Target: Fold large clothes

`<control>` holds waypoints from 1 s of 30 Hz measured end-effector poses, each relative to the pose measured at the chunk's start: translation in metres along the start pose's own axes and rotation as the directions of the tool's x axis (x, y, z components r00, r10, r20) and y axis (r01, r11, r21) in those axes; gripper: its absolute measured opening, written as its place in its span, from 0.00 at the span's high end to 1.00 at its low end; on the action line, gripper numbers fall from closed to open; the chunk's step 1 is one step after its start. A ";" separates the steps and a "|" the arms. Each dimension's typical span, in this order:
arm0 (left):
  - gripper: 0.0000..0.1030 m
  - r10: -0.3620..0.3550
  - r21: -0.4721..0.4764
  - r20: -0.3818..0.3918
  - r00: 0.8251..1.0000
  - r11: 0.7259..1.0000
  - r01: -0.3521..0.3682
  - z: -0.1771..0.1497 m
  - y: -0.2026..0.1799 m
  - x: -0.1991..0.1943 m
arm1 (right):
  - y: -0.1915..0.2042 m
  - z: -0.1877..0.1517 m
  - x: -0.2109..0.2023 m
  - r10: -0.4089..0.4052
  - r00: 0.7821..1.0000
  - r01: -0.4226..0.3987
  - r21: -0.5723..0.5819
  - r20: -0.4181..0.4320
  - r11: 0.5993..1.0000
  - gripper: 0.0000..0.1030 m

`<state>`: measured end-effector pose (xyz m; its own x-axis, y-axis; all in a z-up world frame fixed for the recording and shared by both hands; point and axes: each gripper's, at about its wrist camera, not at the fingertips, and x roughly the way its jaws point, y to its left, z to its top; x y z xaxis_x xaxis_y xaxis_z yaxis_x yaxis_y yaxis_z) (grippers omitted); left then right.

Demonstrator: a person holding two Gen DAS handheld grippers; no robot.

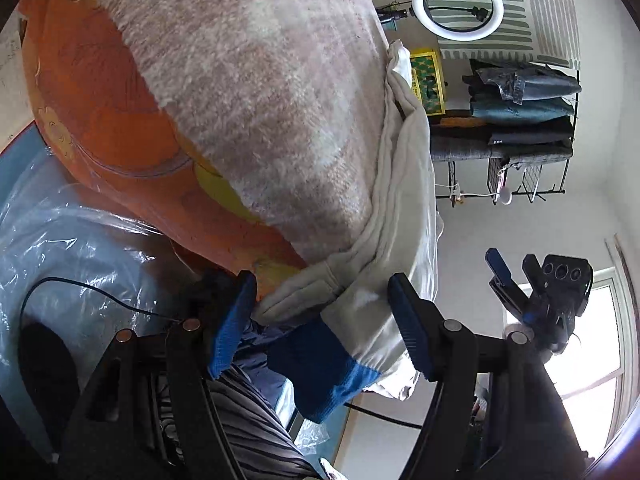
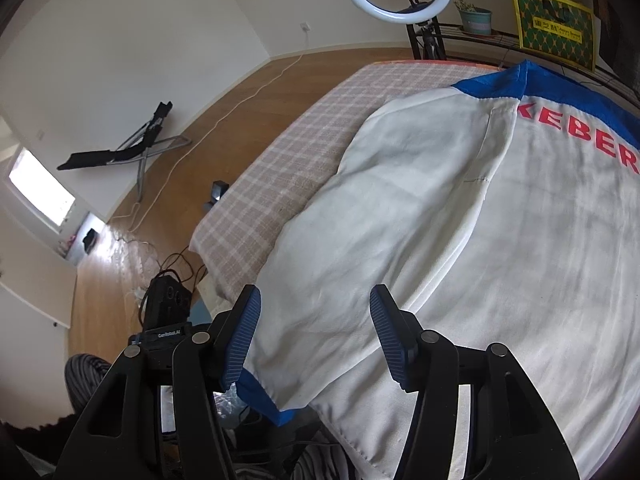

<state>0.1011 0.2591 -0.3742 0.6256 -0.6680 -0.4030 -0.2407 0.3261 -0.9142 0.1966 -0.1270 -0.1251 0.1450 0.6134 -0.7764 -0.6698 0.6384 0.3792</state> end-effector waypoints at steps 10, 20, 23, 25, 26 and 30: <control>0.50 0.117 0.182 0.041 0.992 0.976 -0.122 -0.032 -0.054 -0.017 | -0.008 0.023 -0.005 0.013 1.000 -0.013 0.044 0.005 0.999 0.46; 0.92 0.143 0.211 0.129 0.981 0.963 -0.168 -0.056 -0.093 -0.028 | -0.004 0.107 0.021 -0.035 0.999 0.035 0.043 0.002 0.998 0.45; 0.92 0.110 0.237 0.139 0.984 0.961 -0.141 -0.060 -0.108 -0.028 | 0.001 0.138 0.046 -0.125 0.992 0.125 0.005 -0.005 0.992 0.43; 0.92 0.105 0.269 0.147 0.984 0.953 -0.142 -0.061 -0.118 -0.026 | 0.001 0.159 0.069 -0.167 0.986 0.167 -0.006 -0.022 0.986 0.39; 0.92 0.102 0.281 0.145 0.984 0.950 -0.140 -0.061 -0.122 -0.024 | -0.002 0.169 0.082 -0.190 0.981 0.190 0.006 -0.034 0.982 0.39; 0.92 0.108 0.317 0.146 0.983 0.937 -0.150 -0.062 -0.131 -0.020 | -0.022 0.201 0.138 -0.232 0.966 0.244 0.107 -0.109 0.964 0.39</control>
<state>0.0746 0.1883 -0.2495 0.6977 -0.5236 -0.4889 -0.0844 0.6176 -0.7819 0.3777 0.0374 -0.1387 0.2165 0.3938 -0.8934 -0.5324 0.8146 0.2300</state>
